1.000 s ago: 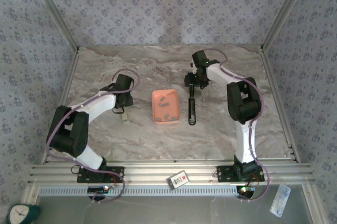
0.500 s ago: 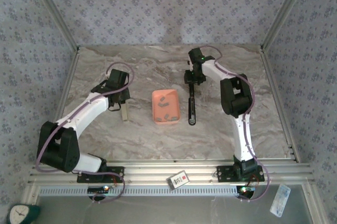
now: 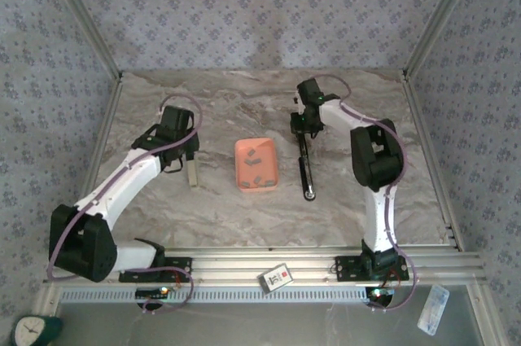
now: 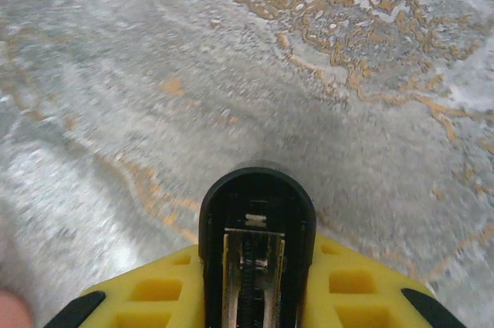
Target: Load the staples into the stapler
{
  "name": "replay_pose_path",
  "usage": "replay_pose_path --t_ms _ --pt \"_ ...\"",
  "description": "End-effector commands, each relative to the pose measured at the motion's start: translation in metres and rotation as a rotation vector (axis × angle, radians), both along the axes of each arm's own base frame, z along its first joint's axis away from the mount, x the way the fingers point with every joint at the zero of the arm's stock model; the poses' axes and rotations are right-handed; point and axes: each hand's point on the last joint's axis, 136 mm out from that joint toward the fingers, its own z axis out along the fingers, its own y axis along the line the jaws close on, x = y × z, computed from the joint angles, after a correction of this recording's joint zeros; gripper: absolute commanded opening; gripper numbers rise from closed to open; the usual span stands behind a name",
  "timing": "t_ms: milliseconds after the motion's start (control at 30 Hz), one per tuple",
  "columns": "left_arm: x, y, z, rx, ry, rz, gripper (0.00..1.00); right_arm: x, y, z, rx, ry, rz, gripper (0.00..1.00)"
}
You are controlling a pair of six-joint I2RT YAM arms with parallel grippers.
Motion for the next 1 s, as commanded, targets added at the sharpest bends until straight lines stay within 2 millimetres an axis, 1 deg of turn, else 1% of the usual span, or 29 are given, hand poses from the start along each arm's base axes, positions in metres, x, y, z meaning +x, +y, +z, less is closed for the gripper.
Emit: replay_pose_path --t_ms 0,67,167,267,300,400,500,567,667,833,967 --pt "0.0 -0.012 0.015 -0.04 -0.048 -0.091 0.53 -0.001 0.009 0.058 0.093 -0.155 0.067 0.16" --pt "-0.002 -0.021 0.015 -0.061 -0.07 -0.154 0.58 -0.014 0.012 0.07 0.127 -0.188 0.1 0.16" --pt "-0.008 -0.046 0.015 -0.11 -0.103 -0.325 0.65 -0.036 0.019 0.086 0.185 -0.239 0.171 0.15" --pt "-0.016 -0.07 0.019 -0.176 -0.15 -0.475 0.7 -0.056 0.027 0.107 0.241 -0.298 0.251 0.15" --pt "-0.018 -0.077 0.021 -0.199 -0.169 -0.516 0.72 -0.068 0.027 0.102 0.249 -0.292 0.276 0.15" --pt "-0.027 -0.097 0.026 -0.267 -0.233 -0.644 0.75 -0.088 0.034 0.114 0.281 -0.341 0.355 0.15" --pt "-0.035 -0.113 0.035 -0.312 -0.324 -0.759 0.76 -0.109 0.044 0.124 0.306 -0.385 0.446 0.15" --pt "-0.041 -0.121 0.04 -0.323 -0.382 -0.825 0.76 -0.121 0.052 0.127 0.311 -0.421 0.516 0.14" --pt "-0.052 -0.133 0.044 -0.306 -0.44 -0.92 0.76 -0.141 0.07 0.131 0.334 -0.489 0.631 0.12" --pt "-0.076 -0.153 0.035 -0.251 -0.456 -1.084 0.77 -0.175 0.1 0.127 0.355 -0.555 0.826 0.11" --pt "-0.094 -0.164 0.032 -0.241 -0.482 -1.181 0.76 -0.197 0.115 0.13 0.385 -0.587 0.933 0.11"
